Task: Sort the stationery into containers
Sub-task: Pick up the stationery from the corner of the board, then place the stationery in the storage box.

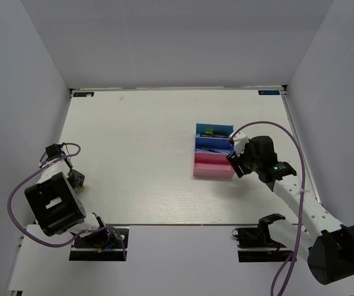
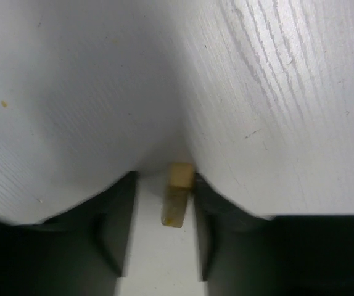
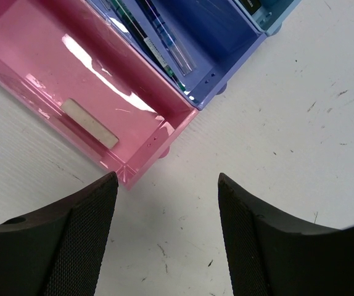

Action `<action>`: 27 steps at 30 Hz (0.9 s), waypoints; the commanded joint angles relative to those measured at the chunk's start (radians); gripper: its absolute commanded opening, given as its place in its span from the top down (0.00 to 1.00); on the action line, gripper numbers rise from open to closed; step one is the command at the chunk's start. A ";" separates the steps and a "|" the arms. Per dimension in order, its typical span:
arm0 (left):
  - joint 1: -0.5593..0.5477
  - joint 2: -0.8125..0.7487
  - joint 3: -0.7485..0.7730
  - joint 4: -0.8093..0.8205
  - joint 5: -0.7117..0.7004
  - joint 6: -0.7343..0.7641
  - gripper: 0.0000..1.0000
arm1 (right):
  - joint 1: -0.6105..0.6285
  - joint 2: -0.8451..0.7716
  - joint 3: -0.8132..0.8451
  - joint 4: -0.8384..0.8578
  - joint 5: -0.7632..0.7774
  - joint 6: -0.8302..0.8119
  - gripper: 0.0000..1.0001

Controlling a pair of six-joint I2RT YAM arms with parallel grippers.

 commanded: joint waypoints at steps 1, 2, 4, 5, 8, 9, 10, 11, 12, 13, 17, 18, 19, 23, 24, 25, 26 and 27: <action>-0.004 -0.028 -0.017 0.021 0.011 0.001 0.56 | -0.014 -0.002 0.005 0.037 -0.018 0.022 0.31; -0.010 -0.032 -0.017 0.021 0.016 0.001 0.63 | -0.010 -0.002 0.005 0.037 -0.019 0.022 0.31; -0.013 -0.031 -0.014 0.013 0.019 0.001 0.82 | -0.016 -0.005 0.005 0.029 -0.021 0.022 0.31; -0.017 -0.031 -0.009 0.004 0.020 0.002 0.89 | -0.014 -0.006 0.006 0.035 -0.022 0.025 0.31; -0.028 -0.054 -0.001 -0.021 0.037 -0.013 1.00 | -0.017 -0.017 0.002 0.032 -0.030 0.026 0.31; -0.033 -0.093 0.000 -0.024 0.050 -0.022 1.00 | -0.019 -0.011 0.003 0.034 -0.032 0.025 0.31; -0.037 -0.112 0.003 -0.030 0.068 -0.030 1.00 | -0.017 -0.017 0.002 0.035 -0.033 0.025 0.31; -0.065 -0.133 0.003 -0.033 0.079 -0.045 1.00 | -0.019 -0.015 0.002 0.032 -0.038 0.028 0.31; -0.077 -0.155 0.008 -0.033 0.111 -0.062 1.00 | -0.022 -0.018 0.003 0.034 -0.039 0.025 0.30; -0.089 -0.235 0.015 -0.035 0.140 -0.073 1.00 | -0.019 -0.018 0.003 0.029 -0.041 0.026 0.25; -0.218 -0.408 0.046 -0.018 0.209 -0.156 1.00 | -0.020 -0.037 0.005 0.019 -0.048 0.029 0.27; -0.235 -0.420 0.067 -0.016 0.247 -0.164 1.00 | -0.019 -0.041 0.002 0.022 -0.045 0.031 0.34; -0.317 -0.440 0.077 -0.004 0.273 -0.179 1.00 | -0.025 -0.051 -0.001 0.028 -0.045 0.034 0.58; -0.512 -0.411 0.112 0.099 0.388 -0.255 1.00 | -0.023 -0.068 -0.004 0.042 -0.016 0.055 1.00; -0.563 -0.396 0.127 0.119 0.393 -0.263 1.00 | -0.022 -0.071 -0.006 0.048 -0.006 0.060 1.00; -0.691 -0.337 0.188 0.120 0.389 -0.265 1.00 | -0.023 -0.074 -0.008 0.046 -0.007 0.060 1.00; -0.733 -0.310 0.213 0.119 0.370 -0.257 1.00 | -0.026 -0.074 -0.006 0.048 -0.002 0.063 1.00; -0.773 -0.292 0.242 0.102 0.331 -0.257 1.00 | -0.026 -0.075 -0.008 0.048 0.001 0.062 1.00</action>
